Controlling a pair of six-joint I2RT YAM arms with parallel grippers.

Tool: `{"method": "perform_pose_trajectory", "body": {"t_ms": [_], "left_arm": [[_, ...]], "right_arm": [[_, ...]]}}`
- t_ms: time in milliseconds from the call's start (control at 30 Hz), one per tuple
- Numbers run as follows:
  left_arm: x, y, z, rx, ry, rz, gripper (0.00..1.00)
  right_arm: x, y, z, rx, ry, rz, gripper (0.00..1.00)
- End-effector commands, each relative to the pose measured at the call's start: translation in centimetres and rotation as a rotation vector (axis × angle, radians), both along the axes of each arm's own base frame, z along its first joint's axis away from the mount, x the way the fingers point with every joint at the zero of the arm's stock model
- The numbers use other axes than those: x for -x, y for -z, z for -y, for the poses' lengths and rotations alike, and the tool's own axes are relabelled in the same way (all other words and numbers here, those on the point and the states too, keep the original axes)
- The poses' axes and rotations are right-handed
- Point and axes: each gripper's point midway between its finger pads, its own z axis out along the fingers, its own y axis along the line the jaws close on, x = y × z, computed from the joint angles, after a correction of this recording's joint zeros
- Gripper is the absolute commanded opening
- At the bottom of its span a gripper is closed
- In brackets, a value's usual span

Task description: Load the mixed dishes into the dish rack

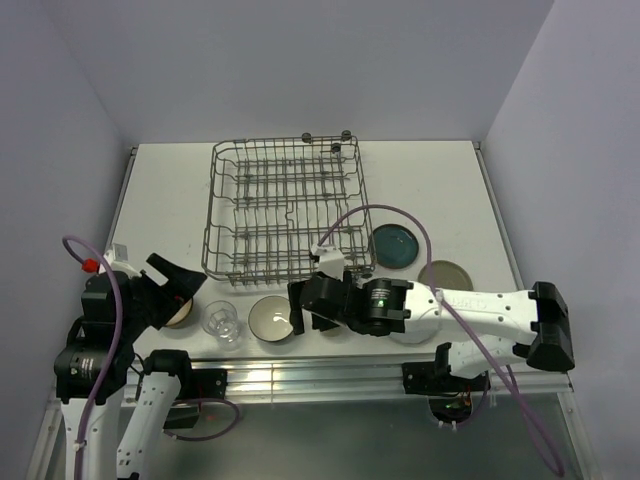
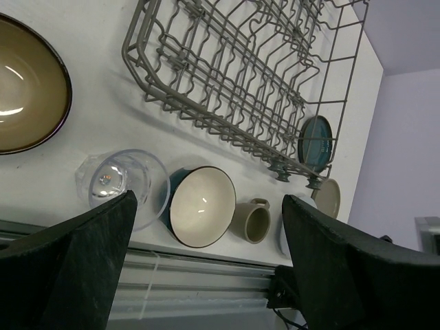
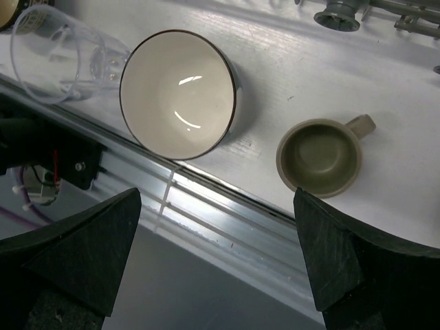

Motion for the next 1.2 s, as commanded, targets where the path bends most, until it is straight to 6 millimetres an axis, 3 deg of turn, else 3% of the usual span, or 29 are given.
{"method": "perform_pose_trajectory", "body": {"t_ms": [0, 533, 633, 733, 833, 867, 1067, 1167], "left_arm": [[-1.4, -1.2, 0.4, -0.006, 0.038, 0.051, 0.94], [-1.2, -3.1, -0.1, -0.007, 0.000, 0.113, 0.94], [-1.4, -3.3, 0.1, -0.002, 0.009, 0.117, 0.94], [-1.6, -3.7, 0.2, 0.000, 0.018, 0.124, 0.93], [-1.8, -4.1, 0.2, -0.007, 0.020, 0.128, 0.93], [-1.9, -4.3, 0.2, -0.011, 0.020, 0.130, 0.92], [-2.2, -4.4, 0.9, -0.003, 0.069, 0.140, 0.90], [-2.4, -4.8, 1.9, 0.008, 0.140, 0.161, 0.88]], "right_arm": [[-1.5, -0.5, -2.0, -0.061, 0.091, 0.041, 0.99], [-2.7, 7.0, -5.9, 0.030, 0.192, -0.007, 0.88], [-2.8, 8.2, -6.6, 0.061, 0.189, -0.009, 0.81], [-2.8, 9.4, -7.3, 0.088, 0.179, -0.015, 0.72], [-2.8, 10.2, -7.4, 0.096, 0.179, -0.020, 0.55], [-2.8, 10.2, -7.5, 0.092, 0.178, -0.016, 0.41], [-3.3, 8.8, -6.9, 0.100, 0.190, 0.012, 0.00], [-3.5, 7.6, -5.9, 0.110, 0.208, 0.030, 0.00]]}}
